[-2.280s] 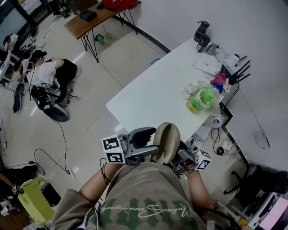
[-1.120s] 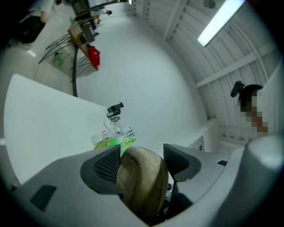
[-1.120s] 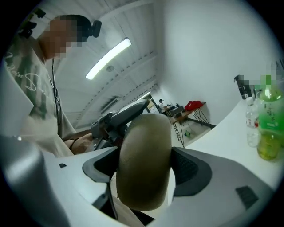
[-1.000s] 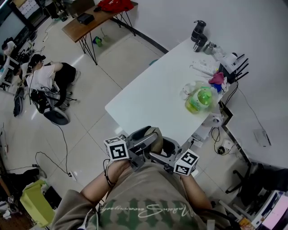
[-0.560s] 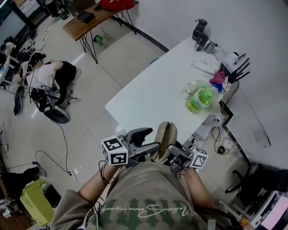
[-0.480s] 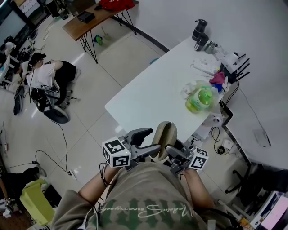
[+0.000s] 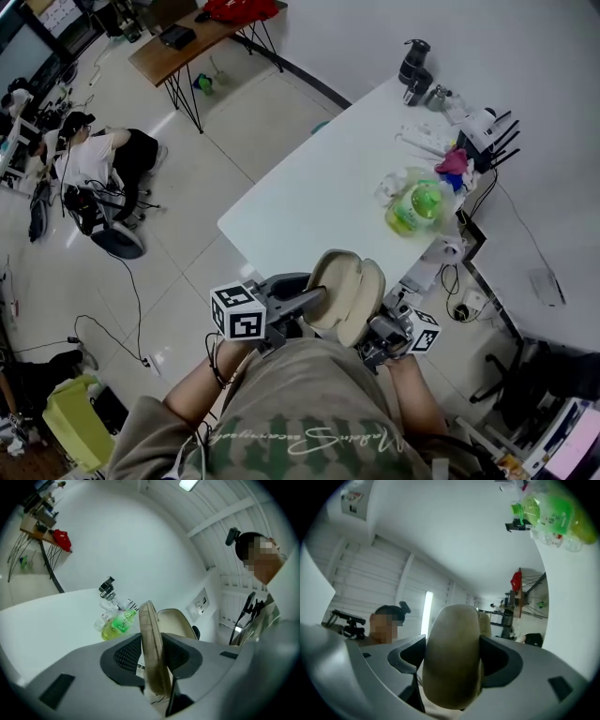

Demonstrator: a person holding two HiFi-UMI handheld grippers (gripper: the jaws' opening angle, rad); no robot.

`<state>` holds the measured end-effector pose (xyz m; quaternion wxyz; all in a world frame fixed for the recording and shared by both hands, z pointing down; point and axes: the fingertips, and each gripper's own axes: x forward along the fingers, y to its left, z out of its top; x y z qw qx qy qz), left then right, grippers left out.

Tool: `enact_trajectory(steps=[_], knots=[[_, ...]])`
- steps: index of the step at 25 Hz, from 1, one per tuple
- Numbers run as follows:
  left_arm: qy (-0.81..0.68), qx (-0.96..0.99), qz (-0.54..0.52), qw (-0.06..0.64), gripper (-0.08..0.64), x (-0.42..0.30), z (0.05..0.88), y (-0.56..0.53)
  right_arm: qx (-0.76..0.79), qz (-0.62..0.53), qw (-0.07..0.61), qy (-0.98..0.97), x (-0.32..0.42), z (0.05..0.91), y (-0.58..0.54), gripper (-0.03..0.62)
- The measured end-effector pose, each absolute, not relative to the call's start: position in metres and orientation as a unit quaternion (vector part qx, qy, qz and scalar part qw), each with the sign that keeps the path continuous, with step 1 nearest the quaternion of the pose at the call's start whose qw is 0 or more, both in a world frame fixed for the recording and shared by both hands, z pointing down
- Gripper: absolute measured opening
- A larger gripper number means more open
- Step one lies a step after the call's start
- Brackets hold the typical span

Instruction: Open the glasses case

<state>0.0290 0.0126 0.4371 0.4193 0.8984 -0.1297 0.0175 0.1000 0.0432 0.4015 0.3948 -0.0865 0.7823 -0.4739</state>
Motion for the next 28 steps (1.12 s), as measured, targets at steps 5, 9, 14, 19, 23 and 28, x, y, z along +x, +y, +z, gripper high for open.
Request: enact_trajectory(steps=[5, 9, 14, 19, 23, 28], knots=[[-0.088, 0.859, -0.055, 0.501, 0.118, 0.030, 0.425, 0.013, -0.036, -0.471, 0.453, 0.756, 0.112, 0.394, 0.044, 0.362], [-0.113, 0.861, -0.028, 0.496, 0.118, 0.025, 0.443, 0.008, -0.073, -0.480, 0.407, 0.773, 0.103, 0.413, 0.037, 0.364], [-0.173, 0.862, 0.003, 0.476, 0.118, 0.016, 0.456, -0.006, -0.151, -0.448, 0.339, 0.813, 0.086, 0.425, 0.031, 0.364], [-0.275, 0.854, 0.022, 0.441, 0.117, -0.006, 0.466, -0.036, -0.259, -0.412, 0.235, 0.841, 0.083, 0.444, 0.019, 0.364], [-0.354, 0.857, 0.077, 0.367, 0.117, -0.018, 0.478, -0.049, -0.353, -0.348, 0.028, 0.868, 0.050, 0.462, 0.014, 0.364], [-0.387, 0.847, 0.079, 0.355, 0.118, 0.001, 0.486, -0.050, -0.442, -0.238, -0.123, 0.856, 0.039, 0.480, -0.005, 0.364]])
